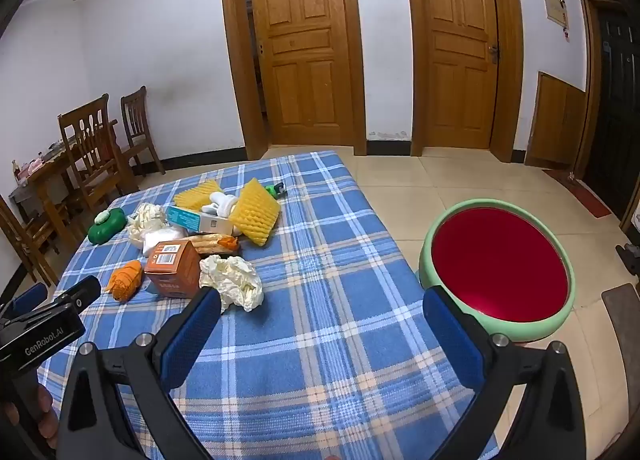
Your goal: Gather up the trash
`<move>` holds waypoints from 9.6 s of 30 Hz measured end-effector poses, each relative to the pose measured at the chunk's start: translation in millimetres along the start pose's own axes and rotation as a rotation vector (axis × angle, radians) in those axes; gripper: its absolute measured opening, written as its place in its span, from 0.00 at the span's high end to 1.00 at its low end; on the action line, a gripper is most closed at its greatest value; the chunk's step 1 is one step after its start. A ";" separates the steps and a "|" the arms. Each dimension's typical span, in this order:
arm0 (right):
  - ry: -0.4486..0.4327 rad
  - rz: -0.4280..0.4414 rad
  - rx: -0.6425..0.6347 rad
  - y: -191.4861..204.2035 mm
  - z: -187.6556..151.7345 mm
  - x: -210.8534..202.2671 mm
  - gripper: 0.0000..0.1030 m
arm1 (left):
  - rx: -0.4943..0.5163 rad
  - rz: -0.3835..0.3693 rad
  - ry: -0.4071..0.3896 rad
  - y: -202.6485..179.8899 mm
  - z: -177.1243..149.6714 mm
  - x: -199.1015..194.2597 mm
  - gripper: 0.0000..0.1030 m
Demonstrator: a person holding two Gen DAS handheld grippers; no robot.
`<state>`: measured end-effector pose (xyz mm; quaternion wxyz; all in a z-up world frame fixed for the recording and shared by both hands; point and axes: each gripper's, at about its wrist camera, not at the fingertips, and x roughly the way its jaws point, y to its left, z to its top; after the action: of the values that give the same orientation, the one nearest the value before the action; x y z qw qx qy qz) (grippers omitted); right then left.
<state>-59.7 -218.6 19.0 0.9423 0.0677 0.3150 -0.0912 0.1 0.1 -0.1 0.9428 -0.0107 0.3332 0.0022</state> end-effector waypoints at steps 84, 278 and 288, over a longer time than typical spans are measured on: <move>0.022 0.003 -0.001 3.9 -7.3 1.0 0.00 | -0.010 0.001 0.025 3.1 -2.8 2.9 0.01; 0.085 -0.162 0.469 -211.4 18.4 29.8 0.39 | 0.400 -0.579 0.268 -280.0 54.0 59.1 0.42; 0.078 -0.085 0.416 -183.8 27.5 23.4 0.37 | 0.313 -0.479 0.253 -217.3 61.3 49.3 0.42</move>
<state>-64.8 -405.8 13.7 0.8904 0.2509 0.3282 -0.1914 79.4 -216.0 20.8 0.8579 0.0562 0.4320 -0.2725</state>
